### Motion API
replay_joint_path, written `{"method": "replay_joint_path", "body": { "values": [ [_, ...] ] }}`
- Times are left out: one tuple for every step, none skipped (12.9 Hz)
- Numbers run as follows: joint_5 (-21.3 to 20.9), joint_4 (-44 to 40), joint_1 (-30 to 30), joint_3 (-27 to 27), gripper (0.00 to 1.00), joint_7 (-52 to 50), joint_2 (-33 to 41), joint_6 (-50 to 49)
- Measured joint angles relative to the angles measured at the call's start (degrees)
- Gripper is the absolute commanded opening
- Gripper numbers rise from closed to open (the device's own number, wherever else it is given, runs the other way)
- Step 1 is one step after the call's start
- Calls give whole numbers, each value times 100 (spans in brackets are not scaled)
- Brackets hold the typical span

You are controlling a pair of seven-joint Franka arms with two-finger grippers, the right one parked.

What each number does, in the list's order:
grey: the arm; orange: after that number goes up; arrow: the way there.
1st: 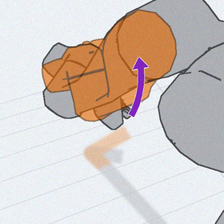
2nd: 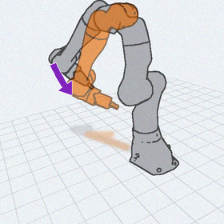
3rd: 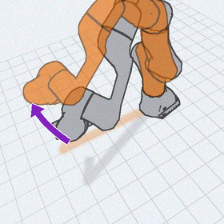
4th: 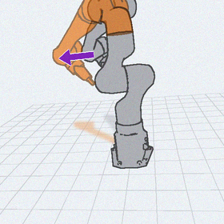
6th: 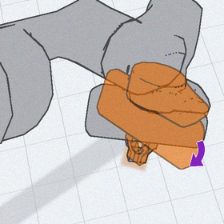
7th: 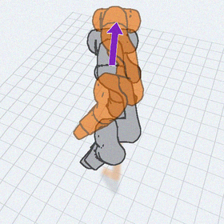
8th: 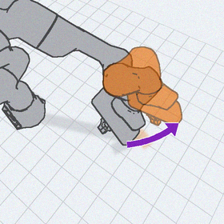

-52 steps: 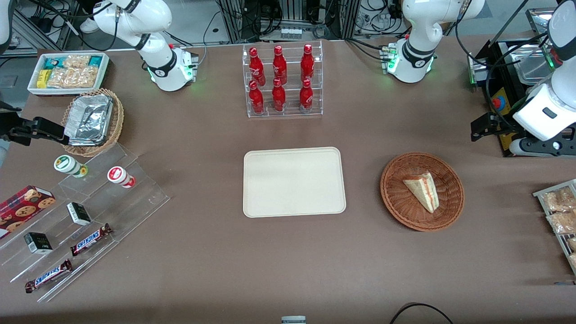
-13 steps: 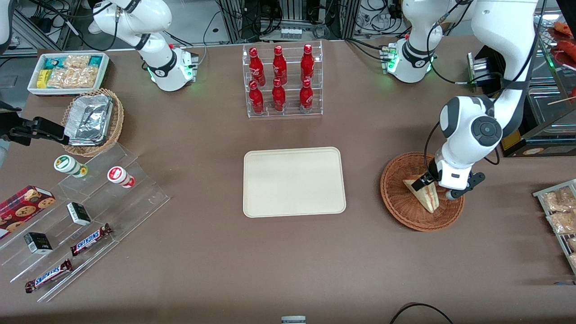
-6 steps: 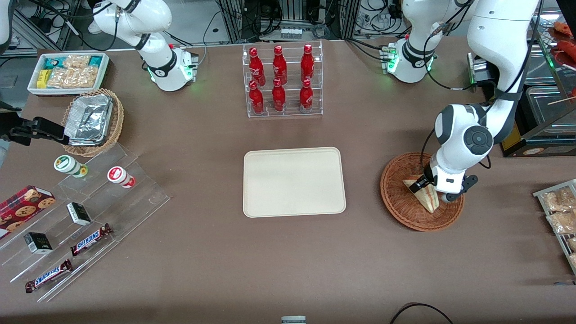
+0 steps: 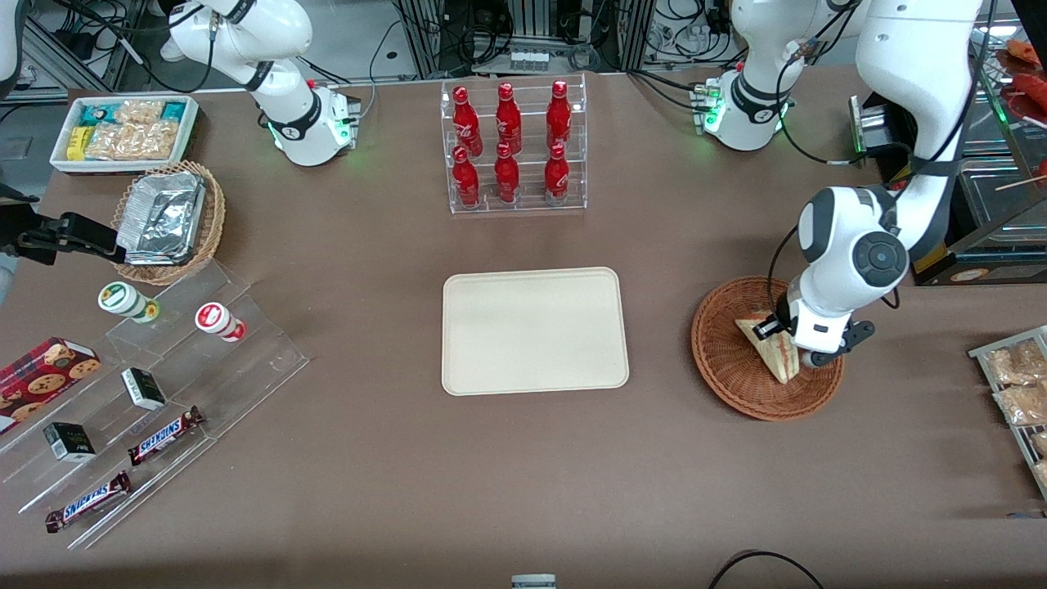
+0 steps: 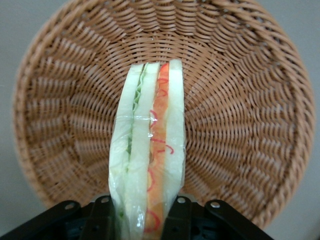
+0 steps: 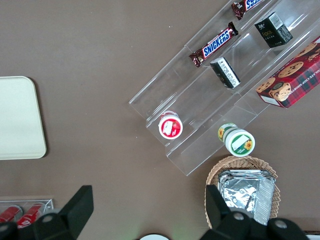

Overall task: Place sandwich from basket to tray
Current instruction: 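Lift the sandwich and carry it with the left gripper over the tray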

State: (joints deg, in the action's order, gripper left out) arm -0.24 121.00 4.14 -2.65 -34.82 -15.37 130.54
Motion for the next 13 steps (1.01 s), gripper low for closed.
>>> {"method": "replay_joint_path", "body": {
  "values": [
    [0, -317, 5, -8, 0, 70, 14, -429],
    [0, -639, 20, -30, 0, 117, 13, -794],
    [0, -918, 77, -50, 0, 147, 8, -1069],
    [0, -1150, 186, -58, 0, 148, -10, -1281],
    [0, -1361, 323, -66, 0, 148, -57, -1466],
    [1, -1538, 472, -75, 0, 148, -124, -1609],
    [5, -1694, 655, -83, 0, 141, -214, -1681],
    [8, -1815, 839, -87, 0, 118, -314, -1684],
    [14, -1935, 1018, -92, 0, 85, -436, -1684],
    [49, -2062, 1181, -97, 0, 61, -574, -1684],
    [144, -2217, 1348, -100, 0, 50, -725, -1682],
    [249, -2401, 1535, -103, 0, -10, -892, -1681],
    [283, -2590, 1732, -106, 0, -188, -1062, -1681]
  ]
}}
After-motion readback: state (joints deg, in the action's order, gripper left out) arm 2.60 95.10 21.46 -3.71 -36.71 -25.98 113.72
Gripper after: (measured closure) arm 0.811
